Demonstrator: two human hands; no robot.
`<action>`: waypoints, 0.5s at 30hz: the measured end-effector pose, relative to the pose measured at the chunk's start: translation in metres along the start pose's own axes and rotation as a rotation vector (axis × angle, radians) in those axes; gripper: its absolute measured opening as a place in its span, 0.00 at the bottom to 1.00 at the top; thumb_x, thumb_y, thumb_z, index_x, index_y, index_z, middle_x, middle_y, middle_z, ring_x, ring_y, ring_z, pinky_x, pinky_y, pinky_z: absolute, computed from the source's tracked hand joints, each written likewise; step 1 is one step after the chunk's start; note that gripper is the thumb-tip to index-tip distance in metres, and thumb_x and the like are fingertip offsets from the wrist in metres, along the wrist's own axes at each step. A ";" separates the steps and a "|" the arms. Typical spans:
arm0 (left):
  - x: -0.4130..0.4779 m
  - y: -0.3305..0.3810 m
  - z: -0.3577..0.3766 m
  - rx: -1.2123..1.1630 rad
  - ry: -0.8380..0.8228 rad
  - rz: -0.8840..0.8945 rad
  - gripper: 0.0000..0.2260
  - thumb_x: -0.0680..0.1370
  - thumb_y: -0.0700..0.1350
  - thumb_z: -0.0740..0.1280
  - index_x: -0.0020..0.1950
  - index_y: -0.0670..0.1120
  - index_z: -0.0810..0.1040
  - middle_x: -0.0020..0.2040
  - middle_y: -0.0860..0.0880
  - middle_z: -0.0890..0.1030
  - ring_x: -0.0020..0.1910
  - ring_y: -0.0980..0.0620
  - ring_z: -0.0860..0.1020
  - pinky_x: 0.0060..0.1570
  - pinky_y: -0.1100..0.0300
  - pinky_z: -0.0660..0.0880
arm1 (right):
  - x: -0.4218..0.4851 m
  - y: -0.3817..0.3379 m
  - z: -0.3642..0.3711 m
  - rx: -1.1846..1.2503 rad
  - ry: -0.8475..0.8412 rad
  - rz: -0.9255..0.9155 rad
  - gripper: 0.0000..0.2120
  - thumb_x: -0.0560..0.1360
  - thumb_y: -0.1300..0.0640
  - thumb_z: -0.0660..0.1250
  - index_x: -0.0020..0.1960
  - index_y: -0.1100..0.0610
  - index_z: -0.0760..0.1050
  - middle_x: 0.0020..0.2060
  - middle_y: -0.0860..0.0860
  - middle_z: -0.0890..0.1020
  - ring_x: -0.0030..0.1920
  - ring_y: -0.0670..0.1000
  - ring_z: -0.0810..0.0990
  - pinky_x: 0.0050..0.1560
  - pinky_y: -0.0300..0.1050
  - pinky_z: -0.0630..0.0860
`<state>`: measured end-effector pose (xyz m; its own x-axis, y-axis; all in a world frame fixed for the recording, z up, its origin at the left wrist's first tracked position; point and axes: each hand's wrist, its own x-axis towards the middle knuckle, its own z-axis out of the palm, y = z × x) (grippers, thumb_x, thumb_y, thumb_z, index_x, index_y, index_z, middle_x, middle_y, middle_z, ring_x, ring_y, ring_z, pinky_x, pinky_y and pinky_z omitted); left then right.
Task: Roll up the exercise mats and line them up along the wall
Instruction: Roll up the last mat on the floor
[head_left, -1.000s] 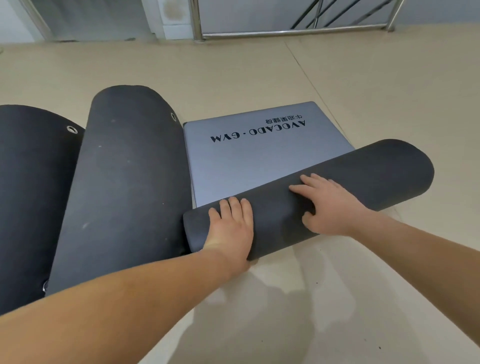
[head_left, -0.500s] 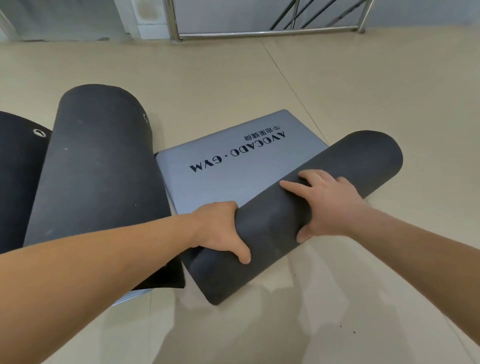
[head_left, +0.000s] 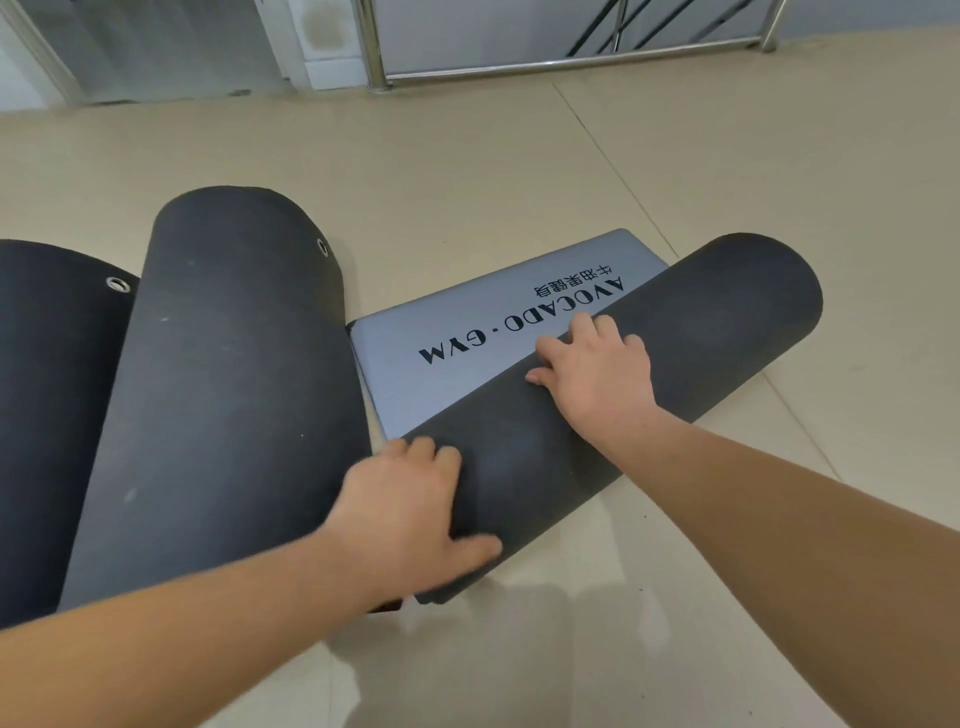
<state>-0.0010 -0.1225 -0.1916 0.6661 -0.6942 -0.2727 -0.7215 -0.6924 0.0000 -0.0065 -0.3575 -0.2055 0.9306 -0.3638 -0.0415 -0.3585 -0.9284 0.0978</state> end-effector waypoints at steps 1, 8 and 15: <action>-0.003 0.010 0.008 0.036 -0.065 -0.023 0.47 0.67 0.80 0.61 0.73 0.46 0.66 0.68 0.46 0.71 0.67 0.44 0.71 0.63 0.49 0.74 | 0.006 -0.004 0.002 -0.001 -0.005 0.007 0.18 0.85 0.37 0.54 0.63 0.48 0.73 0.62 0.55 0.72 0.64 0.58 0.69 0.57 0.55 0.69; 0.030 0.003 0.033 0.021 -0.068 -0.170 0.57 0.63 0.79 0.67 0.77 0.42 0.55 0.69 0.43 0.66 0.68 0.41 0.67 0.70 0.43 0.68 | 0.014 0.003 0.015 0.232 -0.077 -0.141 0.22 0.86 0.44 0.52 0.75 0.48 0.73 0.77 0.52 0.70 0.80 0.59 0.58 0.80 0.61 0.53; 0.053 -0.031 -0.019 -0.300 -0.187 -0.177 0.38 0.57 0.72 0.78 0.55 0.50 0.70 0.48 0.54 0.78 0.44 0.53 0.78 0.44 0.54 0.80 | -0.054 0.046 0.030 0.320 0.124 0.027 0.31 0.80 0.34 0.57 0.81 0.44 0.62 0.83 0.56 0.57 0.83 0.58 0.53 0.74 0.65 0.67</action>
<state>0.0604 -0.1420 -0.1876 0.7095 -0.5299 -0.4646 -0.4928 -0.8443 0.2104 -0.0757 -0.3829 -0.2288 0.9154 -0.3945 0.0799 -0.3697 -0.9026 -0.2204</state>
